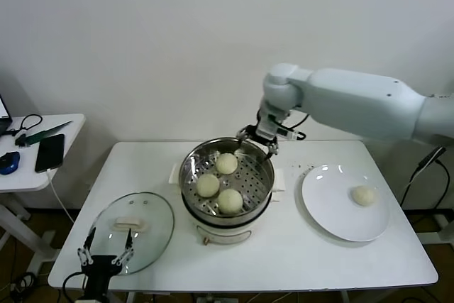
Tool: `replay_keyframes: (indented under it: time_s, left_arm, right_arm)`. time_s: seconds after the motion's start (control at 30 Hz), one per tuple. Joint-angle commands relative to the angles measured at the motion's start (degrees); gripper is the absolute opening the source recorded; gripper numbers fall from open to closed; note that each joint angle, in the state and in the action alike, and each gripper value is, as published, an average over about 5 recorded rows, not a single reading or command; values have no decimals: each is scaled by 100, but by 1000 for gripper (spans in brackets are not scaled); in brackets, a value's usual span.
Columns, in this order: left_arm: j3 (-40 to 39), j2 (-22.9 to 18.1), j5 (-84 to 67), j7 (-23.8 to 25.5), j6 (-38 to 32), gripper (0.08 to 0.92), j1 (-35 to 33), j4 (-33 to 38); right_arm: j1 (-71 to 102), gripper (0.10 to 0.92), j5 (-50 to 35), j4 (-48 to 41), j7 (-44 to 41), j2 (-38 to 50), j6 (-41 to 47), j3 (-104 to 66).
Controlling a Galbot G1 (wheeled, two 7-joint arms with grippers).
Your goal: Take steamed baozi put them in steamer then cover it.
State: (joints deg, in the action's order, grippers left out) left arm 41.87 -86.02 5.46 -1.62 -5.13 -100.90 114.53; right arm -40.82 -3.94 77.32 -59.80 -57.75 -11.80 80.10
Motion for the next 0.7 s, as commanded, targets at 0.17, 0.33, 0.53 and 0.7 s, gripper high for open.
replay_keyframes:
  time_s: [0.17,0.33,0.53,0.7]
  left_arm:
    - [9,-8,19,3,6,823,18,17]
    - [27,-30,24,3,25,823,-4,82]
    - [46,-56,38,2,37,823,-49,138]
    - [44,-42,77,4,51,823,-113,189]
  right_arm:
    - [607,823,-682,-38,268,2198,2764,-464]
    - [1672,823,-464,-656,-50,2583,2292,-1422]
    - [3007,823,133,-1180,-388,2782,1691,-2538]
    - [3908,823,1058,-1781,-500,2571,1190,-3507]
